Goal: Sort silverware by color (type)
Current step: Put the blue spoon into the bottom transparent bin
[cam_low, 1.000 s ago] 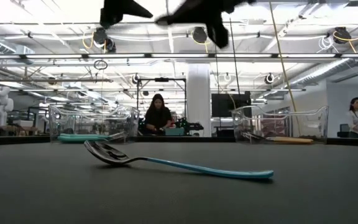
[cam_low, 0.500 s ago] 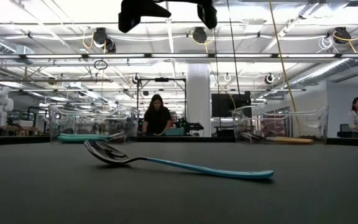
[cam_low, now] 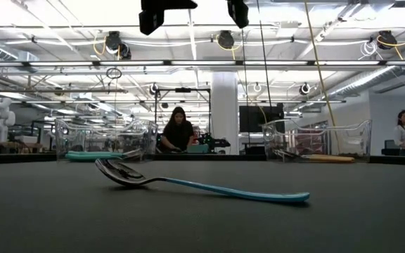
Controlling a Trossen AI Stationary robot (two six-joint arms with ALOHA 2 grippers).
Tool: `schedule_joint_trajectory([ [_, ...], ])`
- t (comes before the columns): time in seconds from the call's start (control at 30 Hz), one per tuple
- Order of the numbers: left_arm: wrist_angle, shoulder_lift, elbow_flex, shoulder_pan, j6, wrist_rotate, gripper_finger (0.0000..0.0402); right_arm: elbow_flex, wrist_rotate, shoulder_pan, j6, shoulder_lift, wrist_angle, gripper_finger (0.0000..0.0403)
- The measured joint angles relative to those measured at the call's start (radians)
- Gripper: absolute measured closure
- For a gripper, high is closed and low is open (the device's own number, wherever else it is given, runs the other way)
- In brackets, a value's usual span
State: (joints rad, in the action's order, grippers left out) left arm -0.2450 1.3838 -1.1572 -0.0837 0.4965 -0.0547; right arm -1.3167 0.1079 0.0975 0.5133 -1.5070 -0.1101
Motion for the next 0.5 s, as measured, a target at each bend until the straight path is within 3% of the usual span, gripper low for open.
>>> schedule_joint_trajectory([
  [0.2,-0.011,-0.008,0.001,0.000,0.021,0.013,0.0191,0.000,0.060,0.000,0.013,0.025,-0.009,0.0400],
  [0.3,-0.017,-0.006,0.001,0.009,0.021,0.015,0.0167,0.000,0.058,0.000,0.014,0.034,-0.011,0.0400],
  [0.4,-0.040,-0.007,0.001,0.021,-0.003,-0.012,0.0179,0.000,0.059,0.000,0.016,0.041,-0.013,0.0400],
  [0.5,-0.061,-0.006,0.001,0.027,-0.035,-0.038,0.0224,0.000,0.060,0.000,0.017,0.044,-0.023,0.0400],
])
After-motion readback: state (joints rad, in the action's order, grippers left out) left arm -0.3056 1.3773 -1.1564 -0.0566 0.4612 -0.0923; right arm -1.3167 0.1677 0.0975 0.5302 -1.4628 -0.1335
